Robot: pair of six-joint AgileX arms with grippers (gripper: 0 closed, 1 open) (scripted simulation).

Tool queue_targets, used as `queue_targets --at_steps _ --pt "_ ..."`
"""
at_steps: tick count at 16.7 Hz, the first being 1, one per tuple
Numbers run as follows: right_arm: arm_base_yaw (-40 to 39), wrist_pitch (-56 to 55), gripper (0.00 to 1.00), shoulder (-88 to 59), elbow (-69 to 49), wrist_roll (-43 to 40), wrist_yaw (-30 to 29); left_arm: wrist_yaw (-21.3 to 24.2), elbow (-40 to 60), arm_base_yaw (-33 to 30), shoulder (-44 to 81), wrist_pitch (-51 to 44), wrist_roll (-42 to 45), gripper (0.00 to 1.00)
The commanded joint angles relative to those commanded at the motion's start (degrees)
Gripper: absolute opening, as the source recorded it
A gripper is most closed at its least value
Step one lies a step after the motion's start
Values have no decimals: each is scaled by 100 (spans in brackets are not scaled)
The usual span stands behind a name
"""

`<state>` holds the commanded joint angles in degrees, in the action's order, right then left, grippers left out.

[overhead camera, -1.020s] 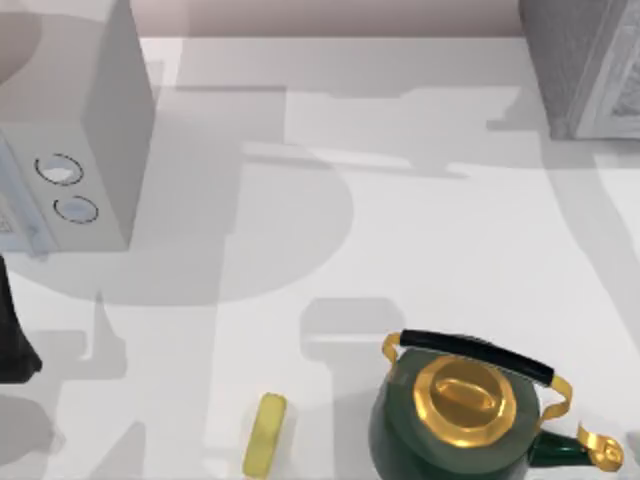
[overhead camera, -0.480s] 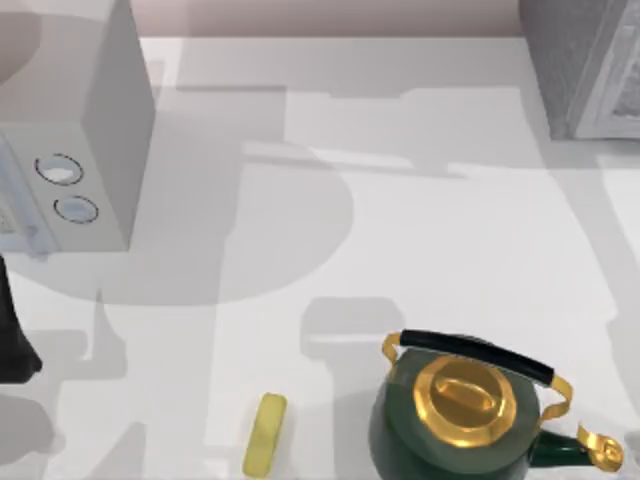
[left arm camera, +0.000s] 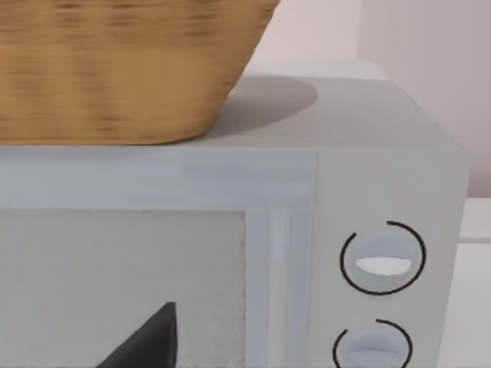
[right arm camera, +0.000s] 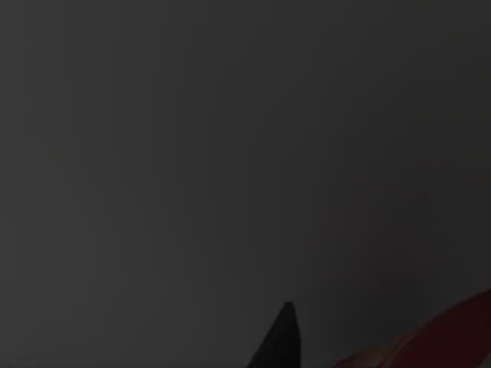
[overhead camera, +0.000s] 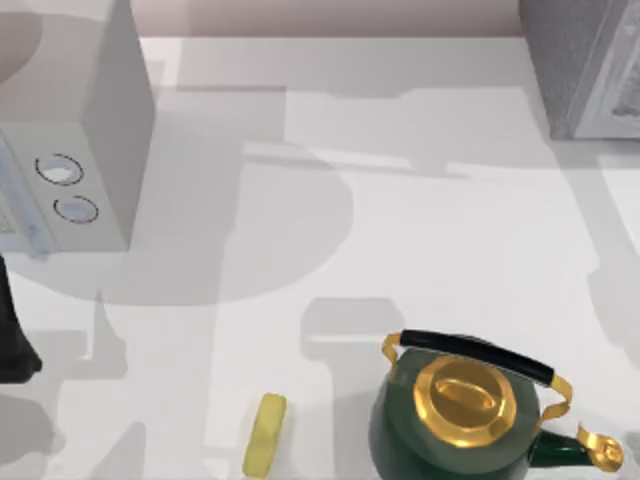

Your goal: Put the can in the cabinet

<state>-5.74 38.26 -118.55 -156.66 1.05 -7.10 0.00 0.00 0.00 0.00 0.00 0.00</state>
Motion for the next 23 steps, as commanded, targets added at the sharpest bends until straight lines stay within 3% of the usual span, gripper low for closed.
queue_targets --at_steps 5,18,23 --pt "15 28 0 -64 -63 5 12 0 0 0 0 0 0 100" --pt "15 28 98 -64 -63 5 12 0 0 0 0 0 0 100" --pt "15 28 100 -64 -63 5 12 0 0 0 0 0 0 100"
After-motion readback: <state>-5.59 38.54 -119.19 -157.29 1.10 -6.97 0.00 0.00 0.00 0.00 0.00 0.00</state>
